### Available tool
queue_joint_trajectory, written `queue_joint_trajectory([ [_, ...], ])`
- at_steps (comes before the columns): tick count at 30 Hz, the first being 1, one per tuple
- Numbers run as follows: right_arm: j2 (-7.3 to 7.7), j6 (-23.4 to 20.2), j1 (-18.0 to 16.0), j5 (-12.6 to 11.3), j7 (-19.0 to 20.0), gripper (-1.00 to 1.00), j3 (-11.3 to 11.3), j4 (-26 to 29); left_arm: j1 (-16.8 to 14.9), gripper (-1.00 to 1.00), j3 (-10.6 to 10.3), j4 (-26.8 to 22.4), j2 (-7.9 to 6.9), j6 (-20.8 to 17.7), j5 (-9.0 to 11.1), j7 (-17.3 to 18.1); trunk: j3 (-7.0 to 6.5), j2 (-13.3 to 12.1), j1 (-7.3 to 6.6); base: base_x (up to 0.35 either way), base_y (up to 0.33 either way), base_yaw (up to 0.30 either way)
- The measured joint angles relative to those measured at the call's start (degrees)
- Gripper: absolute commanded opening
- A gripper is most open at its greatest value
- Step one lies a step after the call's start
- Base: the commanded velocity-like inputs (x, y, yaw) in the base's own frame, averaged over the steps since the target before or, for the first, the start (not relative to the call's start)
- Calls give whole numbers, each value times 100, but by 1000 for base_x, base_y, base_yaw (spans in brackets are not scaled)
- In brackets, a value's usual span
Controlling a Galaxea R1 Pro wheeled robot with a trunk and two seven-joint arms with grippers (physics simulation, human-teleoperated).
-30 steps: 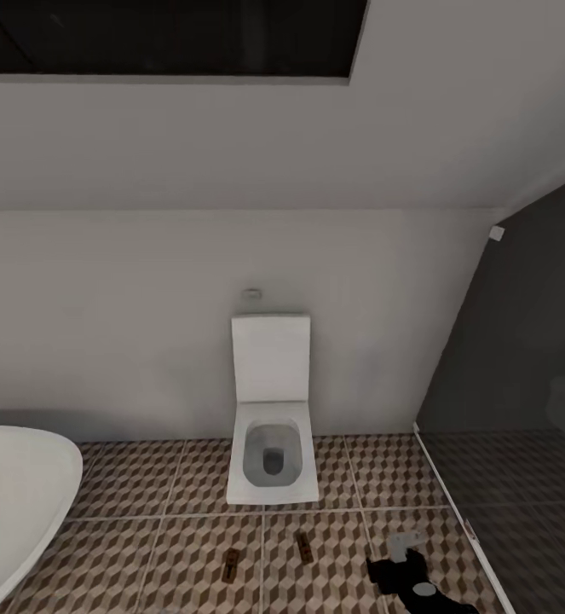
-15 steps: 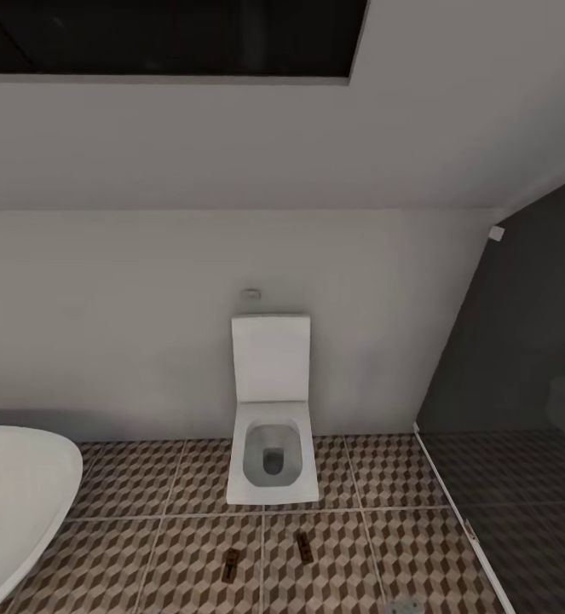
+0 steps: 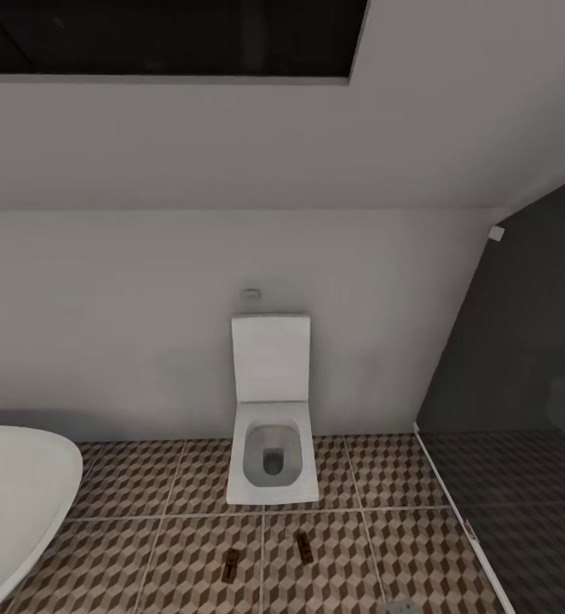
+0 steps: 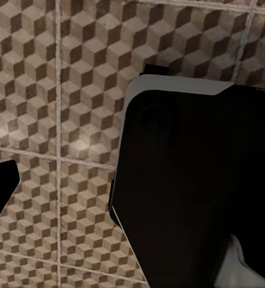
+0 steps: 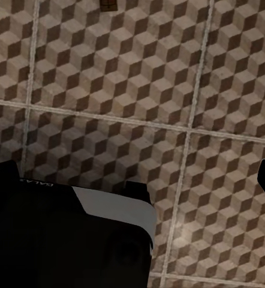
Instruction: Take the four mousetraps from the cabinet in the bathroom and place them on the bathroom floor. Make sure all four end up on the same floor surface, and ensure that at least two of them are either under or directly next to the same bathroom sink.
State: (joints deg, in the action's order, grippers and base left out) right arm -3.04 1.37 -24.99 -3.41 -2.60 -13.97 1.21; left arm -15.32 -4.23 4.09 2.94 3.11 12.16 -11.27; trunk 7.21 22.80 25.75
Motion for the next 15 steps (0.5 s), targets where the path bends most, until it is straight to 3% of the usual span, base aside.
queue_joint_trajectory([
  [15,-2,-1,0,-6,-13,100,1,-1,2,100,10,-1,-4,14,7,9,0,0,0,0,0,0],
])
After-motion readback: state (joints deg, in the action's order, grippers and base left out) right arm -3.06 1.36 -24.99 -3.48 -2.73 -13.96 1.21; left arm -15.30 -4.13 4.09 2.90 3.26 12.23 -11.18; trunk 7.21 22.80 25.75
